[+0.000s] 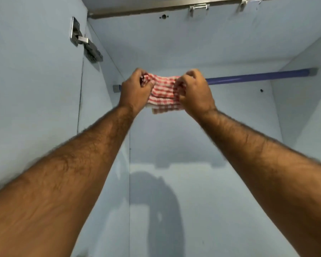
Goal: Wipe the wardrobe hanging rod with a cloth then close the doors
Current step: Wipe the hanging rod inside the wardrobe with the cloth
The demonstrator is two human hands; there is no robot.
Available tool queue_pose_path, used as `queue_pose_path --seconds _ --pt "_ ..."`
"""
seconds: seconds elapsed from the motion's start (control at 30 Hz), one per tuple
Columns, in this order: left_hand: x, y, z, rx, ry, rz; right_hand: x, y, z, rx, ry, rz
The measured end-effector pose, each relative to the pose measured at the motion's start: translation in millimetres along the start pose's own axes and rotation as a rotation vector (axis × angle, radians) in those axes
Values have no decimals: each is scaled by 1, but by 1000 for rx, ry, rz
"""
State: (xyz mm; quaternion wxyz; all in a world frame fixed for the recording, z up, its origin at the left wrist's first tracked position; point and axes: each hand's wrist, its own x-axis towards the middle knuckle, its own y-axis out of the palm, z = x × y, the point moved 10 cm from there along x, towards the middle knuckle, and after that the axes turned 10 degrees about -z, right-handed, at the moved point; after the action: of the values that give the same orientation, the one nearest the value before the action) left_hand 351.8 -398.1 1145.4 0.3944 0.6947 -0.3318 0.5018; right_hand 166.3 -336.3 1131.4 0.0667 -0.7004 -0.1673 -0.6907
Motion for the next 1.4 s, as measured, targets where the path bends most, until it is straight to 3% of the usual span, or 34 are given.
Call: queue_pose_path --seconds 0.17,0.3,0.57,0.67,0.73,0.8,0.87,0.97,1.2,1.4 --pt "65 17 -3 97 38 -22 76 31 -4 -80 -109 -38" --pt "86 32 11 249 69 -20 99 68 -7 -194 -176 36" --pt "84 52 64 418 44 6 87 105 -7 -225 -248 61" --pt "80 57 63 439 71 -1 79 104 12 -349 -344 -75" --pt "78 57 60 477 104 -14 69 104 33 -308 -413 -175" --pt "76 55 60 528 123 -19 59 116 40 -212 -386 -140" --pt "70 51 65 519 147 -18 53 133 35 -187 -328 -46" --pt "59 43 88 365 61 -16 45 144 29 -258 -355 -75" --pt "58 48 99 540 194 -40 33 142 20 -284 -513 -231" --pt "59 50 102 593 249 -65 47 121 -25 -356 -529 -165"
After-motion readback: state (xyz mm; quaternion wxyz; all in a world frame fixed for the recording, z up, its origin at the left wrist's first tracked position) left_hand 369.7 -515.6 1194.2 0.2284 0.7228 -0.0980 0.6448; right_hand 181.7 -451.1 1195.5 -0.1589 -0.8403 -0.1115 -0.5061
